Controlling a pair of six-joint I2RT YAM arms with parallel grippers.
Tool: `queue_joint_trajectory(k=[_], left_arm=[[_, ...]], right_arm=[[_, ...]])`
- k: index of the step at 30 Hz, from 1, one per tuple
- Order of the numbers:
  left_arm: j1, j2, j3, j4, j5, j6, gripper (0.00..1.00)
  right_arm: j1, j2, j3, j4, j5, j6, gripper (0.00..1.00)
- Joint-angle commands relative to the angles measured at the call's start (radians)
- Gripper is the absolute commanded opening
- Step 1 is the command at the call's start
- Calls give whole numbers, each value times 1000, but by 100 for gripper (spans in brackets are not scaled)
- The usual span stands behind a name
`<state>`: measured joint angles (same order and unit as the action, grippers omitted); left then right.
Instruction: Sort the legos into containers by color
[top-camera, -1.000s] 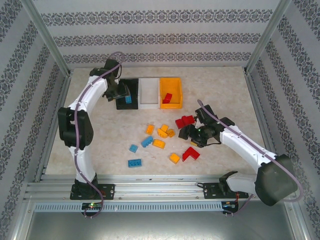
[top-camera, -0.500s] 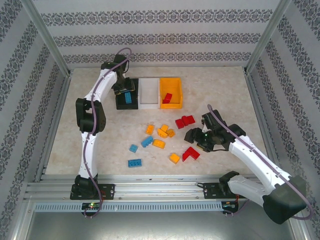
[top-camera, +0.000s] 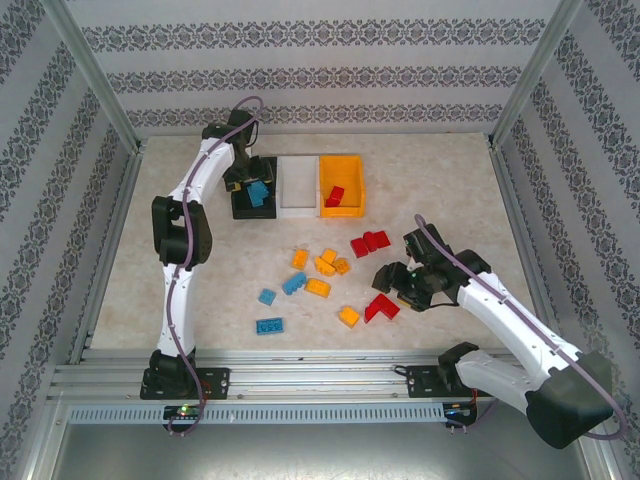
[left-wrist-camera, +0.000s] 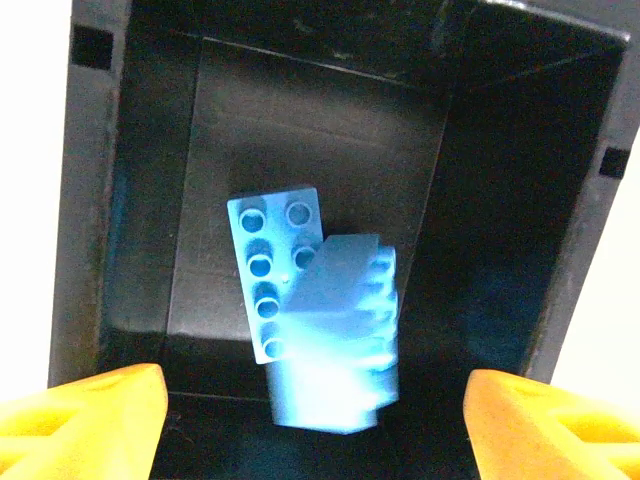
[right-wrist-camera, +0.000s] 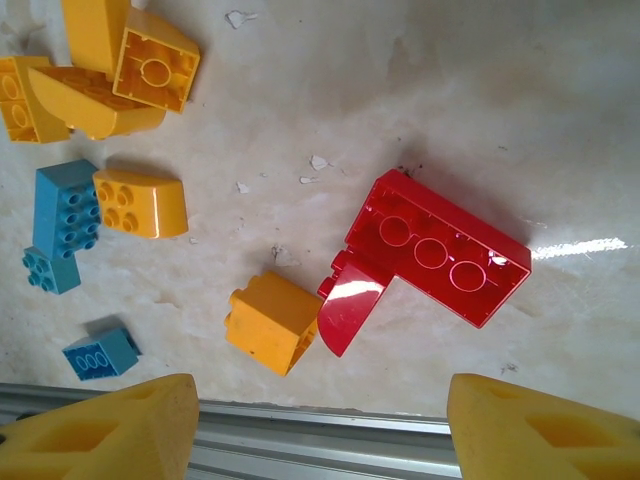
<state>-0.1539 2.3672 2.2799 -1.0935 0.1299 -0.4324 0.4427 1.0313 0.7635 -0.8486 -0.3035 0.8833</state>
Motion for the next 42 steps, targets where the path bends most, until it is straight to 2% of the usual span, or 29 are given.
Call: queue_joint_trajectory(k=[1, 7, 11, 14, 19, 22, 25, 30, 34, 42], left_arm=[[10, -83, -24, -43, -2, 11, 83], [-3, -167, -56, -69, 5, 13, 85], [-51, -291, -192, -48, -8, 28, 85], [-94, -431, -385, 9, -15, 12, 85], [-169, -702, -787, 162, 15, -87, 85], [-208, -827, -977, 214, 32, -154, 85], [-242, -910, -1096, 219, 29, -189, 86], [-260, -1025, -1210, 219, 9, -225, 86], [-259, -1078, -1233, 194, -1, -221, 87], [-259, -1137, -1254, 153, -25, -209, 88]], right_arm=[[-5, 12, 20, -3, 0, -32, 67], [-23, 28, 16, -7, -6, -47, 67], [-39, 52, 4, -24, 13, -51, 67], [-57, 96, 0, -80, 77, -29, 68], [-70, 116, -45, -29, 94, 40, 82], [-83, 148, -47, -2, 70, 51, 83], [-83, 191, -39, -36, 99, 98, 83], [-79, 187, -64, -38, 143, 254, 85], [-70, 183, -90, 36, 145, 354, 87], [-25, 314, -42, 105, 115, 400, 92]])
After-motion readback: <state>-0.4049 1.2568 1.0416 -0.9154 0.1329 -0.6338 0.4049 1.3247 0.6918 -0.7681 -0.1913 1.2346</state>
